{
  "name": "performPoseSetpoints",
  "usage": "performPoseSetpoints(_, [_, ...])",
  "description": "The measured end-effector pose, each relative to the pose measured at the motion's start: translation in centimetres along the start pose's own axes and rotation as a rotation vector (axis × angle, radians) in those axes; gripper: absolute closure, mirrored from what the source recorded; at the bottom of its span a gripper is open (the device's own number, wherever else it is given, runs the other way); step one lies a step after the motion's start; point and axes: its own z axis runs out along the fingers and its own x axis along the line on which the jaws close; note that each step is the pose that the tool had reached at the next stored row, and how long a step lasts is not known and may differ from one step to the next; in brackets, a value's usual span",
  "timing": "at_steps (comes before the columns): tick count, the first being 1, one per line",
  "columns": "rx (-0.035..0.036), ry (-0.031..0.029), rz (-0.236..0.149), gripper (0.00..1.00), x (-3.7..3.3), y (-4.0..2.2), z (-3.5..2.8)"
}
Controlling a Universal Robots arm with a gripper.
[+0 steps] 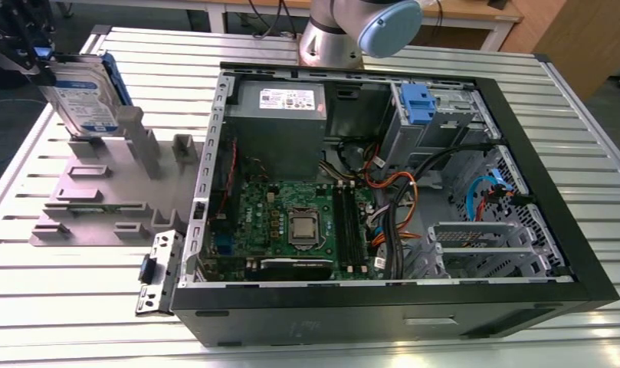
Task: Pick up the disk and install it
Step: 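Pick up the disk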
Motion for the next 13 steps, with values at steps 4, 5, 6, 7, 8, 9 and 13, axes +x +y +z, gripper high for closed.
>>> performPoseSetpoints(4, [-0.0001, 0.0000, 0.000, 0.63, -0.04, 0.02, -0.95])
performPoseSetpoints(5, [-0.0001, 0.0000, 0.000, 0.63, -0.05, 0.03, -1.23])
performPoseSetpoints(6, [-0.0001, 0.0000, 0.000, 0.63, -0.06, 0.04, -1.50])
performPoseSetpoints(7, [0.0000, 0.0000, 0.000, 0.63, -0.06, 0.03, -1.51])
performPoseSetpoints(8, [-0.0001, 0.0001, 0.000, 0.63, -0.06, 0.04, -1.57])
performPoseSetpoints(9, [-0.0001, 0.0000, 0.000, 0.63, -0.06, 0.04, -1.58])
performPoseSetpoints(13, [-0.0001, 0.0000, 0.000, 0.63, -0.07, 0.04, -1.67])
